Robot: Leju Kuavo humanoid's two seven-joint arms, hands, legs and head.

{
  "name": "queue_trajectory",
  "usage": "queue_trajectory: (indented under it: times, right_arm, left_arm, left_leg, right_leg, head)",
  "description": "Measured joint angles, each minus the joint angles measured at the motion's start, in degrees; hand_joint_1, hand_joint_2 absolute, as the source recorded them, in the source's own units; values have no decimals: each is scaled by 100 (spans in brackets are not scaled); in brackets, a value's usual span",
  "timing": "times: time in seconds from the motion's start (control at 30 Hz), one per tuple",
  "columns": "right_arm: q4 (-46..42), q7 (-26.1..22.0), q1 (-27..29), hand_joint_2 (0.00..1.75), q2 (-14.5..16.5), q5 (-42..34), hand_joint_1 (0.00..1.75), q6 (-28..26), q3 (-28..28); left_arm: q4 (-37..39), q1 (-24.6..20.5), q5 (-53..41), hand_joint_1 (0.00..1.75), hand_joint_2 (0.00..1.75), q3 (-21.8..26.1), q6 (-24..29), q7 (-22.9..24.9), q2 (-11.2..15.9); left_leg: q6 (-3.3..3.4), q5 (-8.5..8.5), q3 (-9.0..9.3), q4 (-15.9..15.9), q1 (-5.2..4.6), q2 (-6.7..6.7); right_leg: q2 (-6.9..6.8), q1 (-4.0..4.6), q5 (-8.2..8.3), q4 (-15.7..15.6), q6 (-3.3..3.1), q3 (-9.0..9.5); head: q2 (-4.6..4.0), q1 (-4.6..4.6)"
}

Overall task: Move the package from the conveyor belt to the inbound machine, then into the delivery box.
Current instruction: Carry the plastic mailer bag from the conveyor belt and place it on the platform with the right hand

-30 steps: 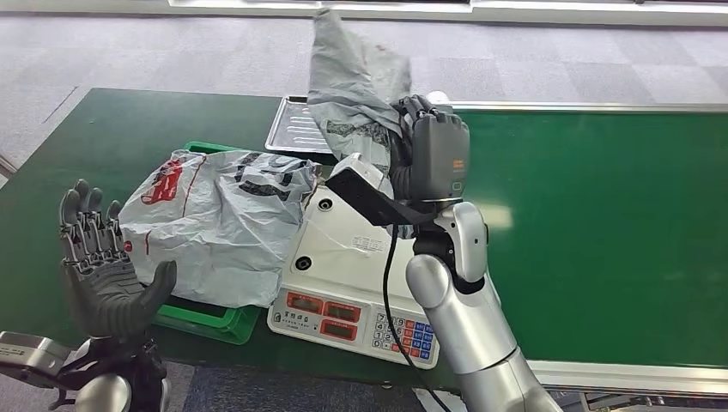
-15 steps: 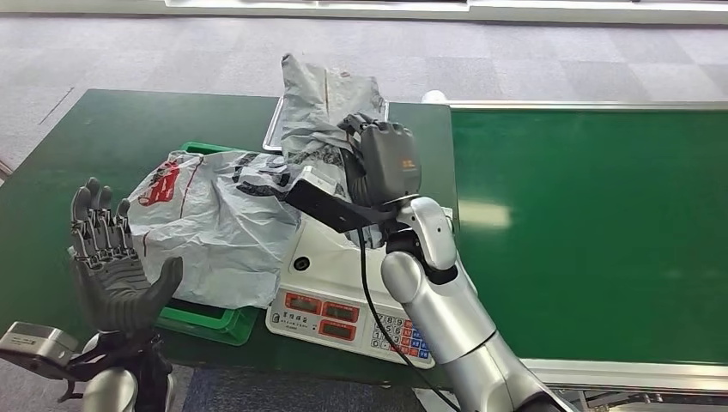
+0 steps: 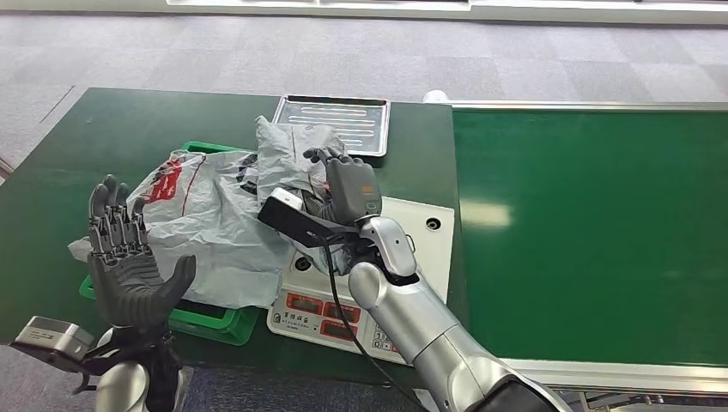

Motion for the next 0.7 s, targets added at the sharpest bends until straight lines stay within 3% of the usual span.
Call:
queue_trajectory:
  times: [0.47, 0.7]
  right_arm:
    - [-1368, 86, 318, 0, -234, -124, 0, 28, -176]
    - [-2358, -311, 683, 0, -391, -644, 0, -53, -399]
  left_arm:
    - [-2, 53, 23, 0, 175, 0, 53, -34, 12]
    - [-37, 117, -91, 0, 175, 3, 168, -21, 10]
  left_leg:
    - [-1, 0, 0, 0, 0, 1]
    - [-1, -2, -1, 0, 0, -1]
  right_leg:
    - [3, 0, 0, 0, 0, -5]
    - [1, 0, 0, 0, 0, -5]
  head:
    - [0, -1]
    - [0, -1]
